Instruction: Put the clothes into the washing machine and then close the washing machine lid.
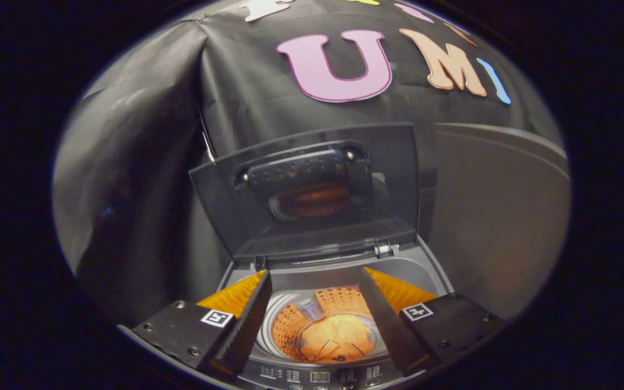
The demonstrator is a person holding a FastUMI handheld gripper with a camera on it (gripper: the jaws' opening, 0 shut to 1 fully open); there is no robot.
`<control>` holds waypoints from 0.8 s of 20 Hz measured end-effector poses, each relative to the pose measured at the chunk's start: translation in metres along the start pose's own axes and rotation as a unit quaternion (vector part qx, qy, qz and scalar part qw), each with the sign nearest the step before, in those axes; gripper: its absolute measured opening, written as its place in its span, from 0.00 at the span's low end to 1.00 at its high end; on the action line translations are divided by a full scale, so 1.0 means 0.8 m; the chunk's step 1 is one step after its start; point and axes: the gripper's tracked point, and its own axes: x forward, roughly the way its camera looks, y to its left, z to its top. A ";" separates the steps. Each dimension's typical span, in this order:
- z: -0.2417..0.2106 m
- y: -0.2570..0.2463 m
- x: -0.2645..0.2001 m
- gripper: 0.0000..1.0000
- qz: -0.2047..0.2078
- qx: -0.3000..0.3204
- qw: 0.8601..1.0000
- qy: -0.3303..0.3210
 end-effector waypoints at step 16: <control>0.225 0.037 0.025 0.97 0.003 -0.067 0.987 -0.149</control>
